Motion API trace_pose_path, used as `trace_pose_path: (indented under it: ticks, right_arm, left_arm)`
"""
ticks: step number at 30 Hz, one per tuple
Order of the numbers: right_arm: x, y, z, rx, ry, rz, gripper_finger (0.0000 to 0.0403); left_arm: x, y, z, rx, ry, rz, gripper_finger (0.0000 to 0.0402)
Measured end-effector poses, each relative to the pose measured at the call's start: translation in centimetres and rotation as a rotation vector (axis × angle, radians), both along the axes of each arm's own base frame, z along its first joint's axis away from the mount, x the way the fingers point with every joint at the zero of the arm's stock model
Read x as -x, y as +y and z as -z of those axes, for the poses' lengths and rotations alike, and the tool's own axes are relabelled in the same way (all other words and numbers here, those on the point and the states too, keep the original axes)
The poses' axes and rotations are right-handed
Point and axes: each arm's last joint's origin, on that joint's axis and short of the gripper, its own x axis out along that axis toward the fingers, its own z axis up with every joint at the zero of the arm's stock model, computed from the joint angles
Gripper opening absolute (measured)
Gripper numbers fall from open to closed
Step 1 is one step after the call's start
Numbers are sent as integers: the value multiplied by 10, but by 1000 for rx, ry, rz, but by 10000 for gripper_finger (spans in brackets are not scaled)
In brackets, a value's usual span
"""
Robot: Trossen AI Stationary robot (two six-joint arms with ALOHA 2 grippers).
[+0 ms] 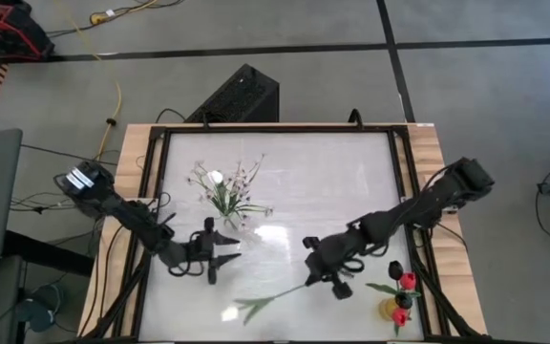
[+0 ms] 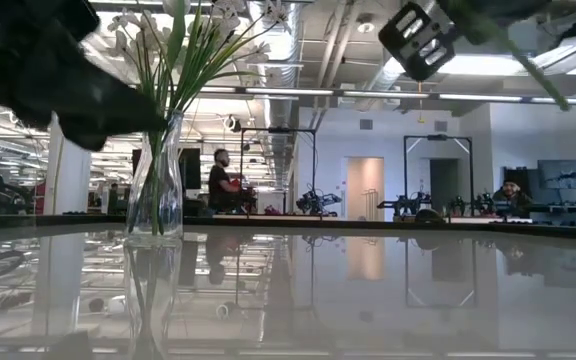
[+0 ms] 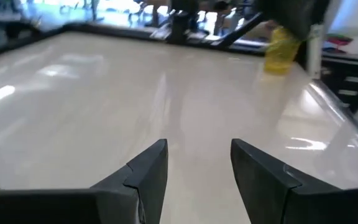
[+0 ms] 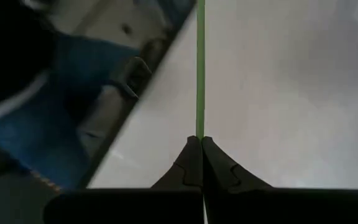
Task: Sort flowers into vase by color
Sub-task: Put the white flower into the transparent vase
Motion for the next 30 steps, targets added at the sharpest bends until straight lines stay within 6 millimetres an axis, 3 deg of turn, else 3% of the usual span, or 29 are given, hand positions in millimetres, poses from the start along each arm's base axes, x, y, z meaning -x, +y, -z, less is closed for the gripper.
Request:
trace_pose_path:
  ticks: [4, 7, 11, 16, 22, 30]
  right_arm:
    - [0, -17, -9, -75, -201, 20, 16]
    - [-10, -27, -17, -114, -336, 64, 16]
    - [-20, -33, -27, -145, -489, 92, 16]
    - [-21, -34, -27, -101, -527, 114, 16]
    - [-21, -32, -30, -77, -565, 134, 16]
    - [-19, -28, -29, -64, -556, 119, 16]
  left_arm:
    - [-14, 8, 11, 64, 12, 9, 164]
    - [-35, 6, 7, 59, -33, 106, 164]
    - [-66, -4, -10, -44, -154, 200, 164]
    - [-93, -18, -44, -208, -274, 185, 164]
    - [-107, -28, -70, -303, -351, 169, 164]
    - [-107, -40, -83, -347, -404, 190, 164]
